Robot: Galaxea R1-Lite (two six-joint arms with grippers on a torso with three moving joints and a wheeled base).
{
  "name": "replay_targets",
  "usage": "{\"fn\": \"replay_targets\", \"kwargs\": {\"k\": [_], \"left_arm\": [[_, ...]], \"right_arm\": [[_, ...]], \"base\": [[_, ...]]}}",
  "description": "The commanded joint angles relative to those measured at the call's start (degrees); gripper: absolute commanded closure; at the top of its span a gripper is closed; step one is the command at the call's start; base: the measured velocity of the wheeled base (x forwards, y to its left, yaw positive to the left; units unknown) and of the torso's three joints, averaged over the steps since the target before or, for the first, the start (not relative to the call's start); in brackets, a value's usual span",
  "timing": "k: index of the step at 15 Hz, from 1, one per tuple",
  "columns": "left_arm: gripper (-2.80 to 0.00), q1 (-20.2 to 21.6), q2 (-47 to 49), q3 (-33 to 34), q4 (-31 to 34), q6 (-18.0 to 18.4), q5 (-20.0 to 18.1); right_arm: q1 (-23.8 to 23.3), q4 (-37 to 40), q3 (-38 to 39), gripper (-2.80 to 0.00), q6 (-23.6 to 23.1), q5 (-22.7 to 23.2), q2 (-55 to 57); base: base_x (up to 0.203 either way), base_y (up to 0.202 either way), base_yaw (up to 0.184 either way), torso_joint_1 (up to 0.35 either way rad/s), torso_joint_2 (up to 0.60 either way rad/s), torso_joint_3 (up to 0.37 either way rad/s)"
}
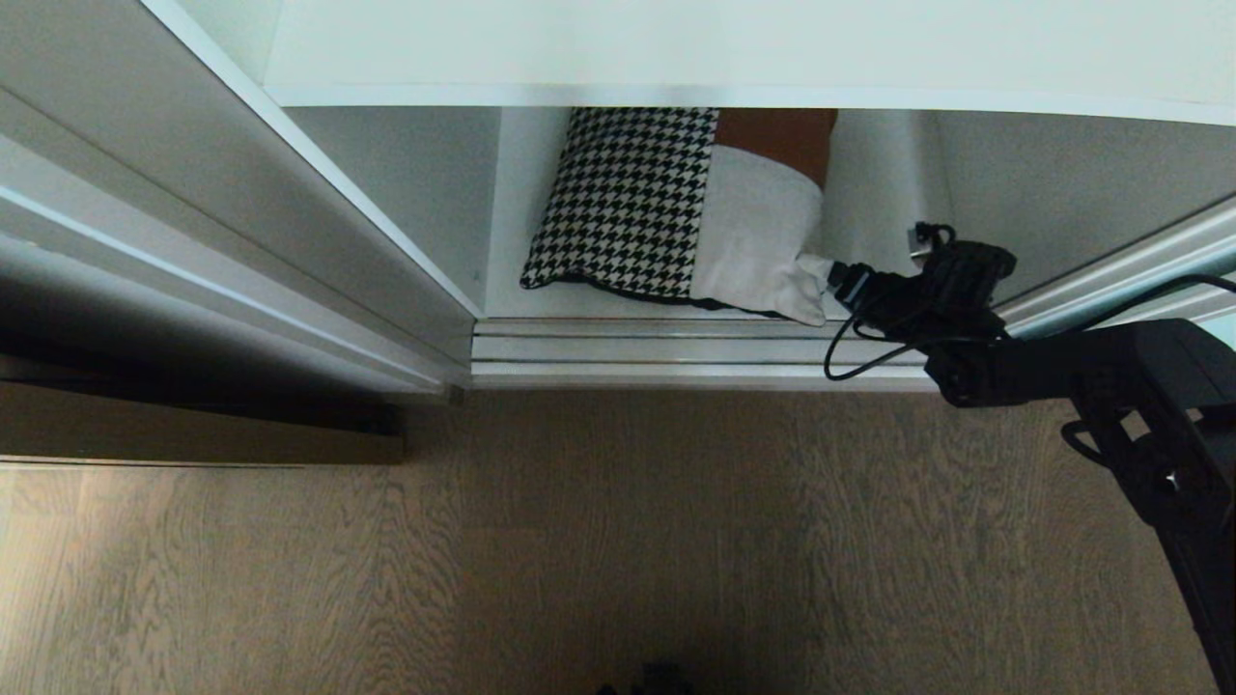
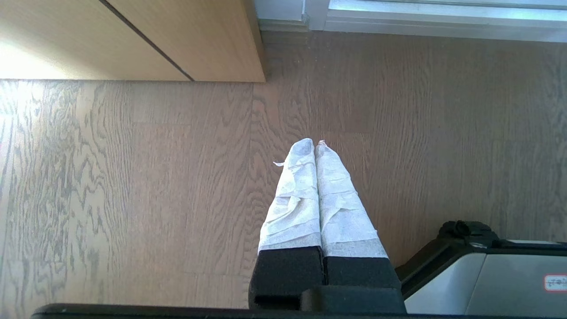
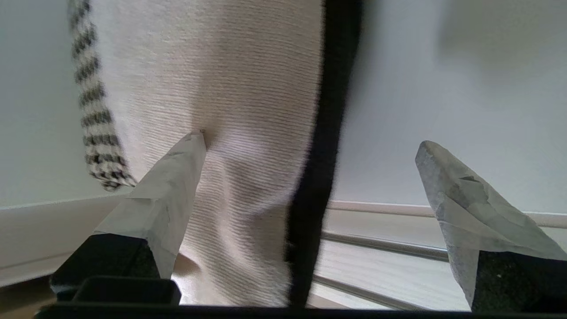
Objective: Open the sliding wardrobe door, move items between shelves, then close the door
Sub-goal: Place the pillow on the higher shelf
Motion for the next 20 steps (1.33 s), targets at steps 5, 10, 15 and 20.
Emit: {"fn": "replay_targets", "kwargs": {"k": [5,10,15,20], "left_arm": [[0.00,0.0,0.1,0.1,0.0,0.0,0.0],[0.00,0.0,0.1,0.1,0.0,0.0,0.0],[0.00,0.0,0.1,0.1,0.0,0.0,0.0],[0.00,0.0,0.0,0.1,0.0,0.0,0.0]], "right_arm": [[0.8,-3.4,0.0,-2.80,2.8,0.3,0.2],[0.8,-4.7,0.0,-2.80,2.8,1.7,0.6],[1.8,-4.9,0.0,0.00,2.9,2.7,0.5],[2.4,-4.9,0.0,0.00,3.2,4.2,0.9]], "base": [[0.000,0.000,0.000,0.000,0.00,0.000],[0.000,0.000,0.000,0.000,0.00,0.000],[0.000,0.000,0.000,0.000,0.00,0.000],[0.000,0.000,0.000,0.000,0.00,0.000]]}}
